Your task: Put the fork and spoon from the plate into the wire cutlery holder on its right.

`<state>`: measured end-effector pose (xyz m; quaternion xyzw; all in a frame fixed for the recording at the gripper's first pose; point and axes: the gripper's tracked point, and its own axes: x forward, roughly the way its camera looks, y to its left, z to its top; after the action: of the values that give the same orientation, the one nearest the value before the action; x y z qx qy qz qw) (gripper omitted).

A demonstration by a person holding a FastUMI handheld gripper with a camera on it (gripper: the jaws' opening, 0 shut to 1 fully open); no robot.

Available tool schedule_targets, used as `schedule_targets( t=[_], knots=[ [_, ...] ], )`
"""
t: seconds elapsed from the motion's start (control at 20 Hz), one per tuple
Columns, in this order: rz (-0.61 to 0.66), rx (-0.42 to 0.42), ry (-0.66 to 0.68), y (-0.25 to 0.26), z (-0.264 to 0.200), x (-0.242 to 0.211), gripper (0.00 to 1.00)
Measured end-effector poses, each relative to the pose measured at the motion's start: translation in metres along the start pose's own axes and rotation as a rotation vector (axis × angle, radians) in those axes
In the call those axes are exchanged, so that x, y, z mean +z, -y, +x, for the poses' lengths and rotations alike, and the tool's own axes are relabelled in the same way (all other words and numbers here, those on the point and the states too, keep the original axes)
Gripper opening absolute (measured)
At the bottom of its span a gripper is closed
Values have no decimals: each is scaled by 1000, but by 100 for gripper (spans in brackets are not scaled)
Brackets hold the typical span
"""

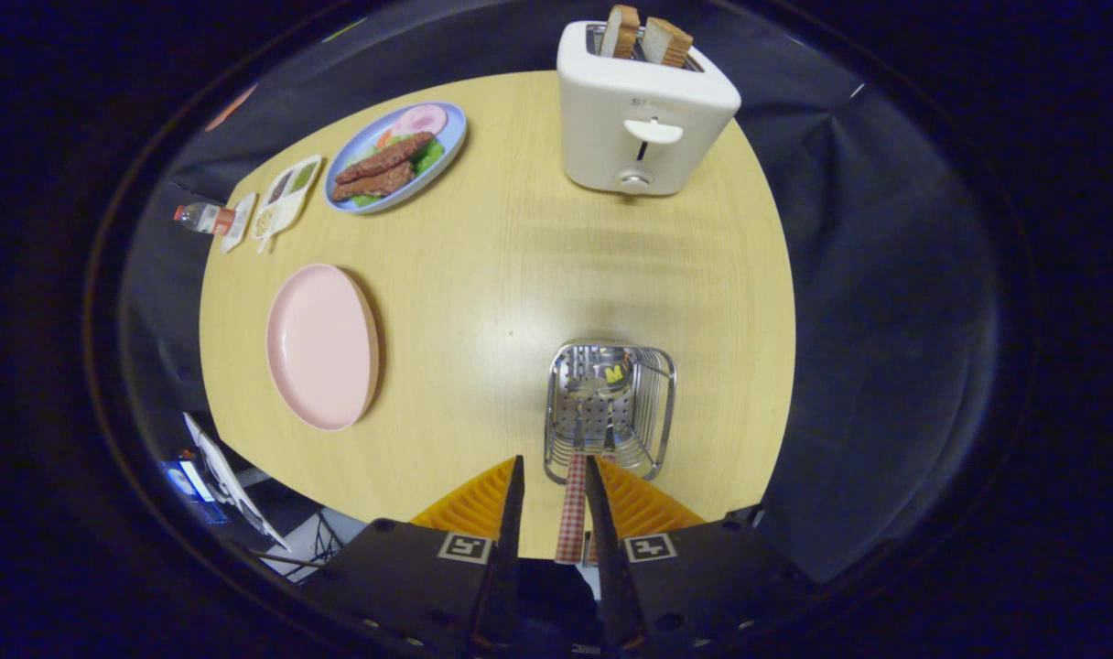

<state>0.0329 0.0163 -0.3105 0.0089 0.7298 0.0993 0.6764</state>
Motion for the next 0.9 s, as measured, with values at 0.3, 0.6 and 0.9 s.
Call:
schedule_targets(
  t=[0.3,0.6,0.9],
  knots=[
    [17,-39,244,-29,-37,7,94],
    [54,-84,589,-83,-108,11,99],
    [7,-92,1032,-165,-206,-6,97]
  ],
)
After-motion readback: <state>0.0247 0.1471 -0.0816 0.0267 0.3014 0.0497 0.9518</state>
